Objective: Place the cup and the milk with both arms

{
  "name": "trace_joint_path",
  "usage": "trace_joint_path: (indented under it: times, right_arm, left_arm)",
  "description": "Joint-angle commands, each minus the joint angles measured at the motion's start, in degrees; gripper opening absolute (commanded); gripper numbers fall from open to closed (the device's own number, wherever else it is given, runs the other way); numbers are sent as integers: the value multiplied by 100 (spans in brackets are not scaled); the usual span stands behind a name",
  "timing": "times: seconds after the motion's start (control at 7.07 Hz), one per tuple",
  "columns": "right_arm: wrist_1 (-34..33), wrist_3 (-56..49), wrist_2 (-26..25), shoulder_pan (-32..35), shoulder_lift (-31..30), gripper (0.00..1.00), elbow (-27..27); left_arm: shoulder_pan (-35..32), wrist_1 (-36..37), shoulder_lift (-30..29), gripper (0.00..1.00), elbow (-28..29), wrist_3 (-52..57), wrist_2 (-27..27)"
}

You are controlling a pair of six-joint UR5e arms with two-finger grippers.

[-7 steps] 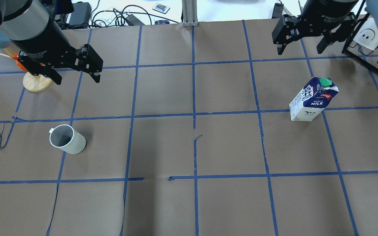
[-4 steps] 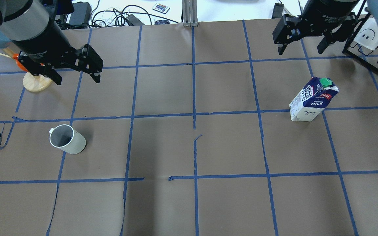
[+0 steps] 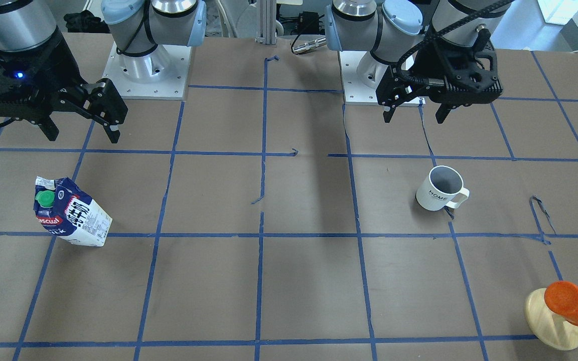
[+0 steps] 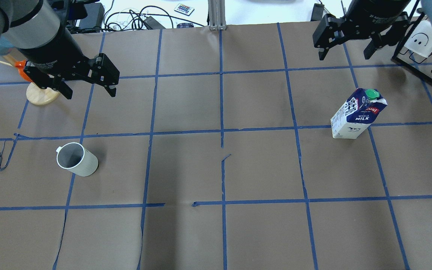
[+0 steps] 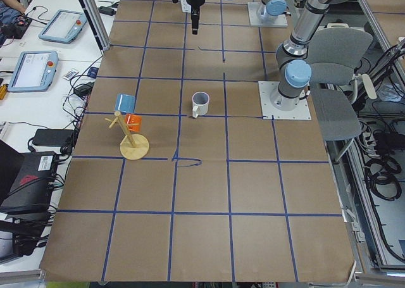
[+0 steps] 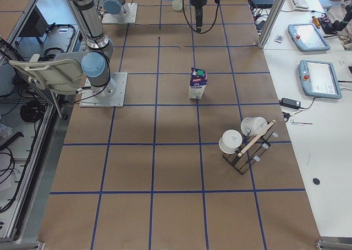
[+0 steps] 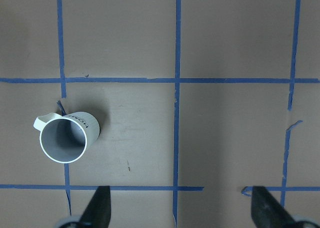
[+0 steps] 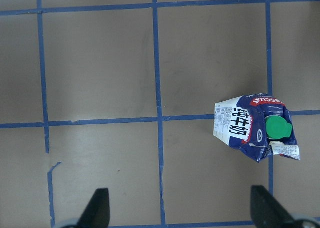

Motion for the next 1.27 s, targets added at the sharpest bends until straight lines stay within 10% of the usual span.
trace_joint_path:
  times: [0.0, 1.13]
  right_arm:
    - [-3, -249, -87, -13, 12, 100, -58]
    - [-414, -374, -104, -109, 161, 100, 47]
  left_arm:
    - [0, 12, -7, 100, 14, 2, 4]
    - [324, 29, -225, 100, -65, 299, 31]
